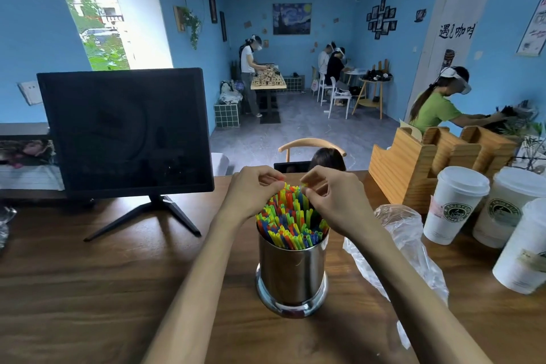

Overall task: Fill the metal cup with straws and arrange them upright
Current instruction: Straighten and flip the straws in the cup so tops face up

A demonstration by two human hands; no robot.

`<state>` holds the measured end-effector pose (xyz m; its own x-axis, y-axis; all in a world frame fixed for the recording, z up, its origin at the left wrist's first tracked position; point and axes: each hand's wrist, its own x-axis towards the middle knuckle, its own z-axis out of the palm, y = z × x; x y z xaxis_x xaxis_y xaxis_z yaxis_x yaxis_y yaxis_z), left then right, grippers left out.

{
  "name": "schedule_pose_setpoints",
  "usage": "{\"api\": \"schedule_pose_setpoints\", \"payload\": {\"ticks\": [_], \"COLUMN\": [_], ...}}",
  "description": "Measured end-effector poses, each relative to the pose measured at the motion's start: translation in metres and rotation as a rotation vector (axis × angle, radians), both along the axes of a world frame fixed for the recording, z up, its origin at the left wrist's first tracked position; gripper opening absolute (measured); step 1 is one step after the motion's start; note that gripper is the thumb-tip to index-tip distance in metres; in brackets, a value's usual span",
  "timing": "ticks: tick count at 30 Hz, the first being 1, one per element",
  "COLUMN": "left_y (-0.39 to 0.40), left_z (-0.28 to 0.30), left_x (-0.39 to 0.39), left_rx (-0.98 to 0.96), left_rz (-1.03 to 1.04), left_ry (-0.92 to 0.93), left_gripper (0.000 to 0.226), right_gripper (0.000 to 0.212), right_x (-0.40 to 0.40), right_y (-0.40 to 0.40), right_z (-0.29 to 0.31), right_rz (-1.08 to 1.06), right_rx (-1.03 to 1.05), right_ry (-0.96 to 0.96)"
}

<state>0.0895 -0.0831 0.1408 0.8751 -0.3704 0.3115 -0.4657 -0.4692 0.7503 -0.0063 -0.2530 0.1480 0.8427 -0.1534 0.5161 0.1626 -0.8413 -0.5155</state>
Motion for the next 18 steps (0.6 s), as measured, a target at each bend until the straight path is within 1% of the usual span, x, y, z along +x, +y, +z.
{"api": "schedule_pose_setpoints", "payload": {"ticks": [3, 5, 12, 15, 18], "left_y": [-0.002, -0.005, -0.011, -0.011, -0.009], "left_z": [0.003, 0.004, 0.018, 0.024, 0.027], "left_x": [0.003, 0.008, 0.014, 0.015, 0.015], "left_rx": [0.047, 0.118, 0.3, 0.321, 0.314], "left_rz": [-0.063, -0.1, -0.176, -0.175, -0.141], "left_ry": [0.055, 0.046, 0.05, 0.052, 0.004], "left_gripper": [0.02, 0.024, 0.019, 0.016, 0.012], "right_gripper": [0.007, 0.007, 0.007, 0.007, 0.007], "right_x": [0.001, 0.002, 0.003, 0.002, 0.003], "right_y": [0.001, 0.001, -0.001, -0.002, -0.001], "right_z": [-0.002, -0.003, -0.004, -0.005, -0.005], "right_rz": [0.008, 0.013, 0.028, 0.031, 0.034], "right_rx": [-0.026, -0.037, -0.034, -0.031, -0.034], "right_ry": [0.037, 0.04, 0.07, 0.074, 0.071]}}
